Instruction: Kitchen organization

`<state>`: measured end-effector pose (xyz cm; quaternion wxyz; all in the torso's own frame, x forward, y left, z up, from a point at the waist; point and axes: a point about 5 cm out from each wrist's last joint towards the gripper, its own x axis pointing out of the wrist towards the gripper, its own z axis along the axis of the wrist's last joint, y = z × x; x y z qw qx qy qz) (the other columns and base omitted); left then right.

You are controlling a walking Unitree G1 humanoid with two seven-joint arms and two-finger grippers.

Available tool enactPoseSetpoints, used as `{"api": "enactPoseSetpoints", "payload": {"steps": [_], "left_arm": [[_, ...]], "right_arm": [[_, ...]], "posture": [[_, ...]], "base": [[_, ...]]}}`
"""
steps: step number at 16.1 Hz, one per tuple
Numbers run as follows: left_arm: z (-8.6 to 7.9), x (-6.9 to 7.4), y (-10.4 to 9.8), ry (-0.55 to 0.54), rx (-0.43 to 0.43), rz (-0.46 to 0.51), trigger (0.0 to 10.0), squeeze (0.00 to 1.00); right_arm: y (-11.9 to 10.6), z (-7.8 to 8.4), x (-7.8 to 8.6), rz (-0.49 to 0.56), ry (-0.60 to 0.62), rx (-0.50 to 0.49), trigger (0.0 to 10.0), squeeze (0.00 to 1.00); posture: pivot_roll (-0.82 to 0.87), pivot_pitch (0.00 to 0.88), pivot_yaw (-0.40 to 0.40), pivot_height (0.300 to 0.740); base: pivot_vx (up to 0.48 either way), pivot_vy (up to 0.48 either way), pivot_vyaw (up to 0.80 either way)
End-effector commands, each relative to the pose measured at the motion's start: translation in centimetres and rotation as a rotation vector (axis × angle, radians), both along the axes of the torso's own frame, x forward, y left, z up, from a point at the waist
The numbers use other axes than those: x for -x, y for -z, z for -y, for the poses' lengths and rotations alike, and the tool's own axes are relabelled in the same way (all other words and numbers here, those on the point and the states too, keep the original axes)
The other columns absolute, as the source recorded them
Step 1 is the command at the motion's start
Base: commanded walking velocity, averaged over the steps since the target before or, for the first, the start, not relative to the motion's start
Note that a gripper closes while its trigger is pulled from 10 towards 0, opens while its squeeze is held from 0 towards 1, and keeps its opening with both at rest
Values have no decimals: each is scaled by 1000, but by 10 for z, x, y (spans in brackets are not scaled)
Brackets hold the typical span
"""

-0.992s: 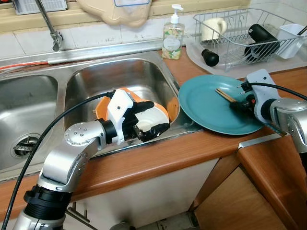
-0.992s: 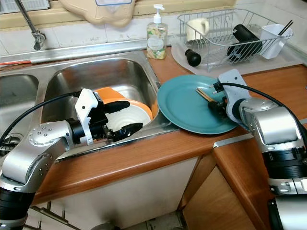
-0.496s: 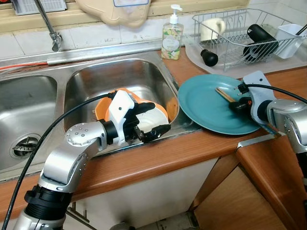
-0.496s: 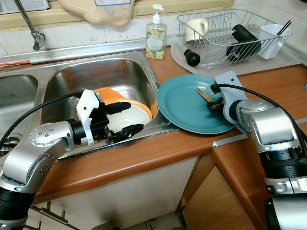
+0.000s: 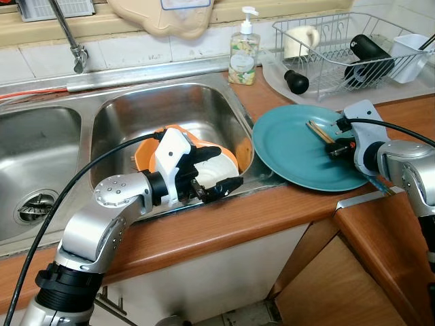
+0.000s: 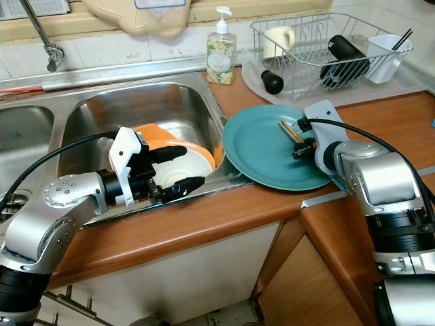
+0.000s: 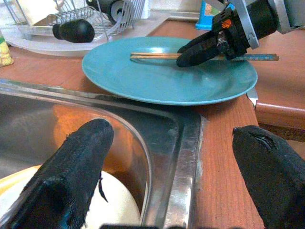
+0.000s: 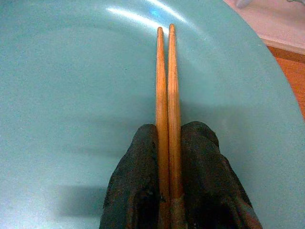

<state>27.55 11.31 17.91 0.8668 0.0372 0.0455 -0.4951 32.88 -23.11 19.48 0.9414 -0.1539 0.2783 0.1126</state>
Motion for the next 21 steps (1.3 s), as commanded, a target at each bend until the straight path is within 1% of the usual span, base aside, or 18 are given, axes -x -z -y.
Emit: {"api": "enactPoseSetpoints", "payload": {"steps": [1,3,5,7,8,9,10,11,12,13,14,15,16,17,18,19,20,21], "left_arm": [[1,1,-5,9,-2,16,10000,43],[0,0,-6,4,-1,18,10000,43],[-2,-2,-7,-8,1,22,10000,39],[-3,-4,-8,-21,-1,27,10000,24],[-2,-6,-9,-26,2,31,10000,0],[-2,-7,-10,-29,5,34,10000,0],[-2,-9,-13,-41,20,43,10000,0],[-2,-12,-15,-51,38,48,10000,0],[-2,-14,-20,-59,82,49,10000,0],[-2,-16,-25,-64,122,47,10000,0],[-1,-18,-31,-66,188,39,10000,0],[1,-19,-37,-50,248,19,10000,180],[2,-20,-42,-36,307,7,10000,957],[4,-23,-47,-33,358,3,10000,1000],[5,-25,-49,-41,378,0,10000,1000],[7,-30,-52,-56,442,-31,10000,792],[11,-33,-57,-45,524,-64,10000,180],[15,-34,-59,-28,563,-91,10000,0]], "right_arm": [[-10,-1,-2,34,6,-19,0,0],[-19,1,-2,68,18,-33,0,0],[-30,0,0,114,17,-68,0,0],[-41,-2,4,152,4,-131,0,0],[-47,-3,5,183,-12,-178,0,0],[-51,-5,7,202,-31,-222,0,0],[-57,-8,9,230,-61,-298,0,0],[-59,-10,11,245,-78,-353,0,0],[-61,-13,14,263,-96,-414,0,0],[-62,-14,16,275,-110,-450,0,0],[-63,-19,19,299,-153,-494,0,0],[-65,-26,23,334,-217,-531,0,0],[-63,-33,29,338,-283,-535,0,0],[-61,-43,34,338,-351,-551,0,0],[-61,-46,37,339,-377,-563,0,0],[-60,-54,42,336,-437,-589,0,0],[-59,-60,46,339,-483,-610,0,0],[-59,-65,50,339,-521,-624,0,0]], "posture": [[-147,0,31,740],[-149,0,33,740],[-153,0,42,740],[-154,0,46,740],[-155,0,50,740],[-155,0,50,740],[-157,0,54,740],[-156,0,57,740],[-156,0,58,740],[-154,0,58,740],[-154,0,58,740],[-155,0,58,740],[-157,0,58,740],[-157,0,58,740],[-157,0,59,740],[-157,0,59,740],[-157,0,59,740],[-157,0,59,740]], "base": [[0,0,0],[0,0,0],[0,0,0],[0,0,0],[0,0,0],[0,0,0],[0,0,0],[0,0,0],[0,0,0],[0,0,0],[0,0,0],[0,0,0],[0,0,0],[0,0,0],[0,0,0],[0,0,0],[0,0,0],[0,0,0]]}}
